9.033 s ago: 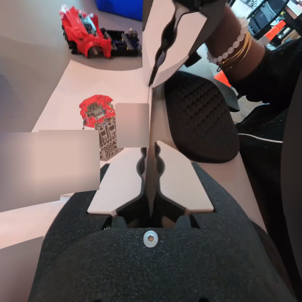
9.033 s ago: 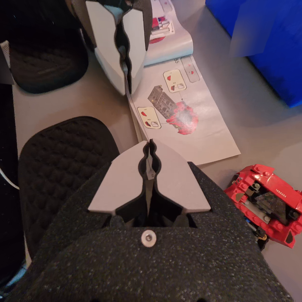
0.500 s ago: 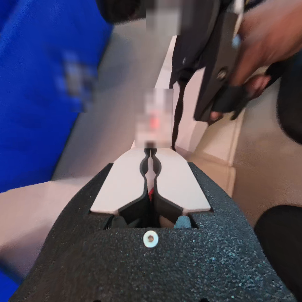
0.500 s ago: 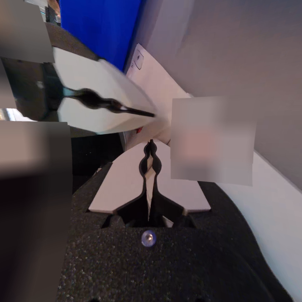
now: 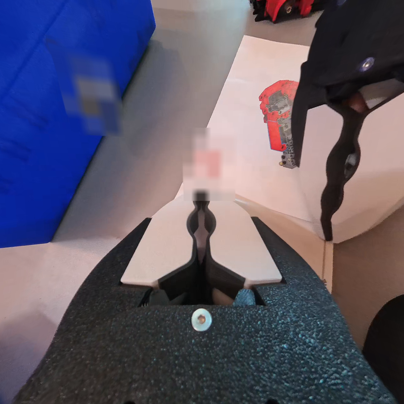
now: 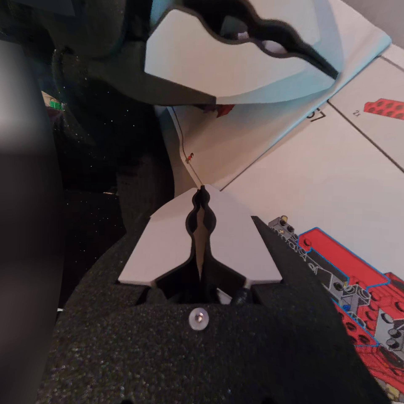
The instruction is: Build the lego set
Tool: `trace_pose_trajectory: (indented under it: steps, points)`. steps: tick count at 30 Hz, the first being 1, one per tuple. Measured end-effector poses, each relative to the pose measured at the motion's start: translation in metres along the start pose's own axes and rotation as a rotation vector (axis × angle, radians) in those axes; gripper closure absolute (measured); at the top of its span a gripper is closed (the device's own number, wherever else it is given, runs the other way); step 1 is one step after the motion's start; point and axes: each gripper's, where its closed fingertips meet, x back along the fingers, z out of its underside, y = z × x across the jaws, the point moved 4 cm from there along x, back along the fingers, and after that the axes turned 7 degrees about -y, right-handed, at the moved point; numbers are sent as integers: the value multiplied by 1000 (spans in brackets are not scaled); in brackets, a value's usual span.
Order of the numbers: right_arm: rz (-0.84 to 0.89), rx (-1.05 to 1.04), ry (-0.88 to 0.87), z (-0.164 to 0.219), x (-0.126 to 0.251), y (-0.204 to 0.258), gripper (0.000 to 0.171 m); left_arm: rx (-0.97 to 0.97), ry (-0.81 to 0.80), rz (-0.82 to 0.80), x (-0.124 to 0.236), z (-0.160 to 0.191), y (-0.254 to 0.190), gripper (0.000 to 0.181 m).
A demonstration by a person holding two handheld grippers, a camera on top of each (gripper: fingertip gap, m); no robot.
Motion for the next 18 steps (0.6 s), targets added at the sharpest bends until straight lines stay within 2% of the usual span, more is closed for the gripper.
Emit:
trace_pose_trajectory:
  steps: [5,6,7,8,10,14,16,18]
  points:
    - [31,68,16,1,0,2,171,-10,-7,-11,0,0,-1,181]
    - [22,74,54,5,-1,5,171,-16,-8,-17,0,0,-1,181]
    - [-25,69,165,19,-4,10,170,-20,-8,-22,0,0,-1,181]
    - [-83,51,197,26,-8,17,171,-21,-8,-24,0,0,-1,181]
    - [-52,164,202,24,-7,21,171,-27,-14,-23,0,-1,-1,181]
    - [-146,338,-40,-13,13,38,171,7,-98,-82,21,-16,3,181]
    - [-42,463,-135,-31,24,24,171,64,-174,-113,47,-27,0,181]
    - [61,548,-176,-41,28,7,171,85,-130,-139,71,-16,-8,181]
